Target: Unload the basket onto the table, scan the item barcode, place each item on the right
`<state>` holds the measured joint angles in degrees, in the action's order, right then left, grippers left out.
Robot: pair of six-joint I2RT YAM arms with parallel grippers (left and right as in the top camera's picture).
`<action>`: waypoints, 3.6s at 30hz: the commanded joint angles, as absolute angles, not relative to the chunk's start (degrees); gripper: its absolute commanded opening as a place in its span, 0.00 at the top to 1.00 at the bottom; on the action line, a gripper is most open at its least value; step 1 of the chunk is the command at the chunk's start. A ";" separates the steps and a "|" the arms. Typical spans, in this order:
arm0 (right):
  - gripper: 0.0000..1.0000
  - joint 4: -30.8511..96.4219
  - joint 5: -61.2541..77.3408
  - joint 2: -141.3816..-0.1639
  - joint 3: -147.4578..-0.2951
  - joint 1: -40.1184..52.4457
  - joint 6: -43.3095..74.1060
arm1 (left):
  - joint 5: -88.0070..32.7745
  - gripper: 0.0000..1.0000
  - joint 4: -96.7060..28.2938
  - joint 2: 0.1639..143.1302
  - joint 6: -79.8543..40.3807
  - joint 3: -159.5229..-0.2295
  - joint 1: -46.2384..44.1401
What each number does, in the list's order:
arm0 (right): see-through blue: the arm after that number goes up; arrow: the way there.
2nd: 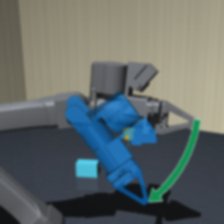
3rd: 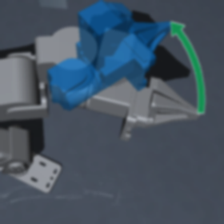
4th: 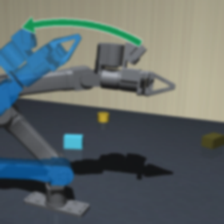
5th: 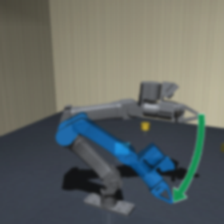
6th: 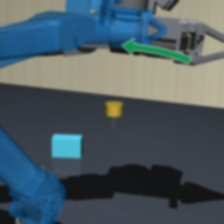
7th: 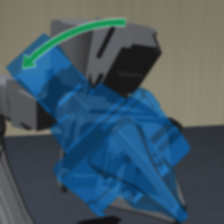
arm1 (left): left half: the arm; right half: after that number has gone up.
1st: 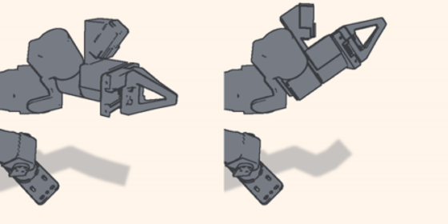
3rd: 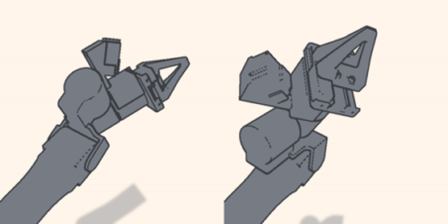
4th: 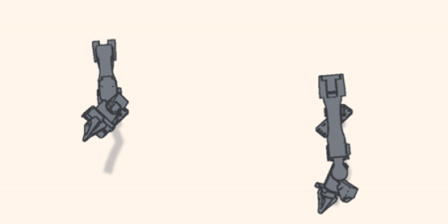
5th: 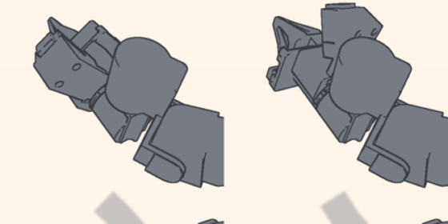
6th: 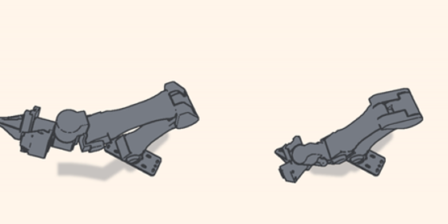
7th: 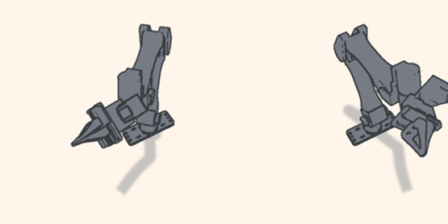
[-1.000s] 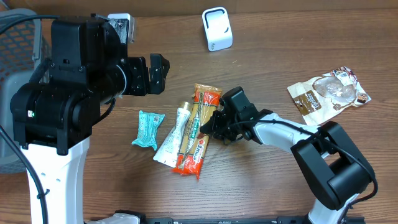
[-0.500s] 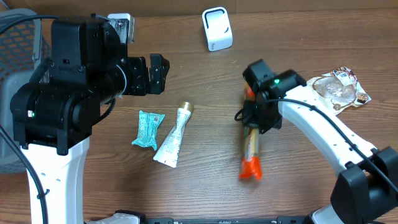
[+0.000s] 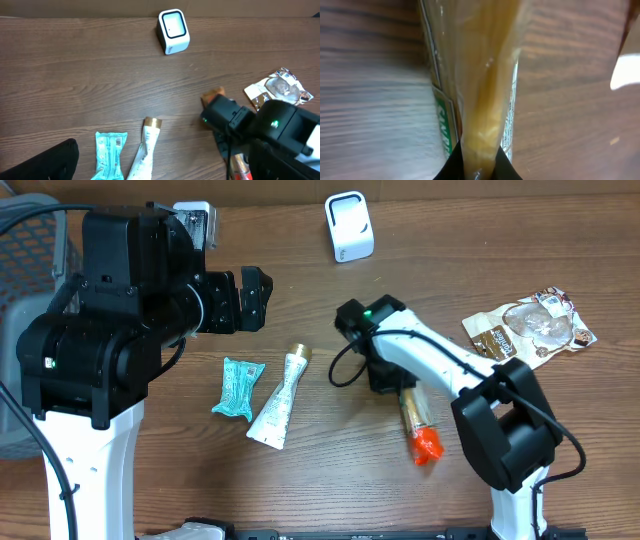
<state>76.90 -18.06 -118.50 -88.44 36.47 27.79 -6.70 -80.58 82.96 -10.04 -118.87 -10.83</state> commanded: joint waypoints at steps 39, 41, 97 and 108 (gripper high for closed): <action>0.24 64.77 27.16 -112.31 -83.29 23.53 -6.09 | -7.09 0.01 -80.36 83.15 -8.80 -119.24 -10.90; 0.24 62.50 27.40 -112.31 -80.34 23.81 -6.07 | -7.09 0.01 -80.36 83.15 -8.80 -119.24 -10.90; 0.33 70.15 -19.20 -115.33 -87.61 49.45 25.32 | -7.09 0.01 -80.38 83.15 -8.78 -119.24 -10.90; 0.15 68.86 0.36 -106.67 -89.67 35.31 10.31 | -7.09 0.00 -80.38 83.15 -8.80 -119.24 -10.90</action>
<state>69.04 -11.07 -112.36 -87.44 39.48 19.49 -6.70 -80.58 82.96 -10.04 -118.87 -10.83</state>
